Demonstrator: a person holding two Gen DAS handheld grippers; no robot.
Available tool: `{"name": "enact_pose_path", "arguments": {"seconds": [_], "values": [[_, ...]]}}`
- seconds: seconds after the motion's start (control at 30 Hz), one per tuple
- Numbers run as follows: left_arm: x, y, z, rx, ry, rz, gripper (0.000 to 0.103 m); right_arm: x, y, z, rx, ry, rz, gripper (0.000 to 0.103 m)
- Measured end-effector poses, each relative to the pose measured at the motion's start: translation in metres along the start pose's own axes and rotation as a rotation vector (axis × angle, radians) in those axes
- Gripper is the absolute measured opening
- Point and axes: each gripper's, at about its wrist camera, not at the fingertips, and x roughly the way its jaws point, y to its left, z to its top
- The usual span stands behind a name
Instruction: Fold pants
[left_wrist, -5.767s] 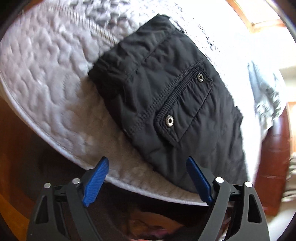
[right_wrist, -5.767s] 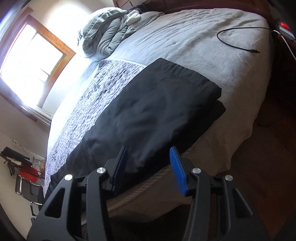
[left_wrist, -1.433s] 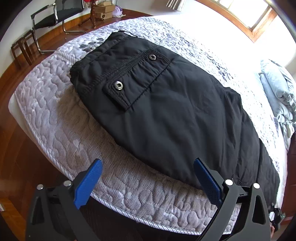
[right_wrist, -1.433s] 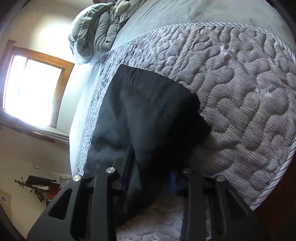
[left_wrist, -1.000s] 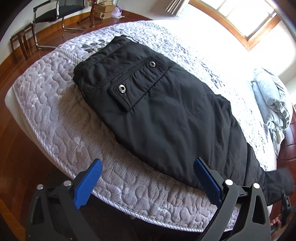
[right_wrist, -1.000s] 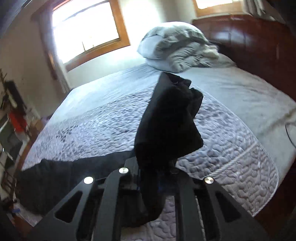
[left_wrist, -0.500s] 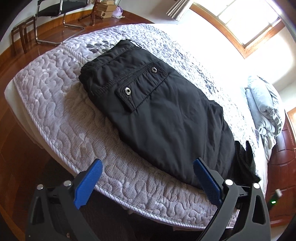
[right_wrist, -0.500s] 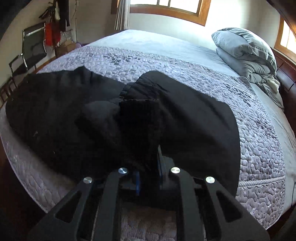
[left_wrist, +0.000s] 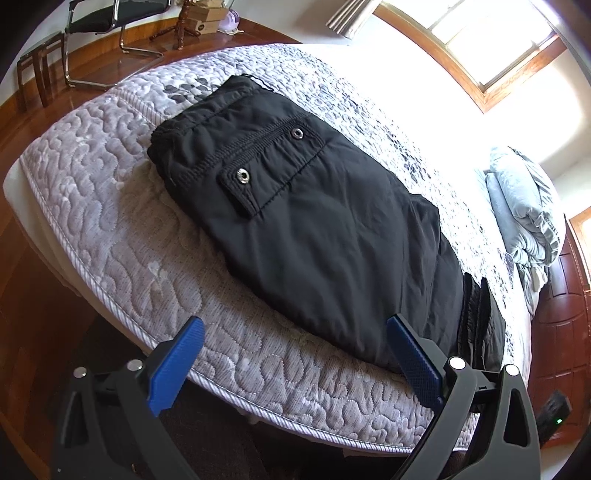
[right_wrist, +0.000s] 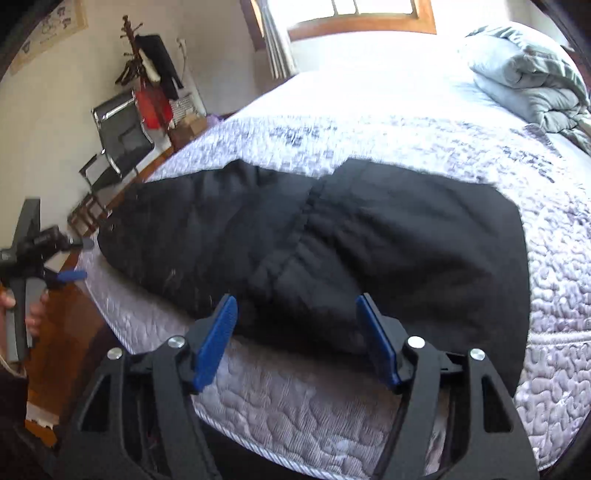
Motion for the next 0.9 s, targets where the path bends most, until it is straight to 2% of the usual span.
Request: {"name": "enact_pose_path", "arguments": {"seconds": [0.2, 0.23, 0.27, 0.33, 0.37, 0.47, 0.63, 0.8, 0.9], "values": [[0.001, -0.005, -0.004, 0.013, 0.009, -0.006, 0.099, 0.03, 0.021, 0.005, -0.147, 0.068, -0.076, 0.072], [0.001, -0.005, -0.004, 0.014, 0.009, -0.005, 0.099, 0.039, 0.022, 0.005, -0.154, 0.08, -0.087, 0.064], [0.001, -0.005, -0.005, 0.014, 0.01, -0.006, 0.099, 0.045, 0.021, 0.004, -0.148, 0.092, -0.097, 0.047], [0.002, -0.004, -0.005, 0.011, 0.015, -0.009, 0.099, 0.052, 0.01, 0.002, -0.089, 0.111, -0.091, 0.04], [0.001, -0.003, -0.005, 0.009, 0.016, -0.01, 0.099, 0.053, 0.005, 0.002, -0.06, 0.109, -0.075, 0.027], [0.003, -0.001, -0.006, 0.004, 0.018, -0.007, 0.099, 0.048, 0.003, 0.002, -0.053, 0.106, -0.067, 0.012], [0.006, 0.003, -0.007, -0.014, 0.027, -0.013, 0.099, 0.026, 0.022, 0.012, -0.081, 0.04, 0.062, 0.01], [0.009, 0.003, -0.008, -0.016, 0.036, -0.014, 0.099, 0.061, 0.024, 0.003, -0.081, 0.144, 0.038, 0.013], [0.008, 0.008, -0.005, -0.026, 0.033, -0.004, 0.099, 0.065, 0.02, -0.005, -0.055, 0.143, 0.048, 0.02]]}}
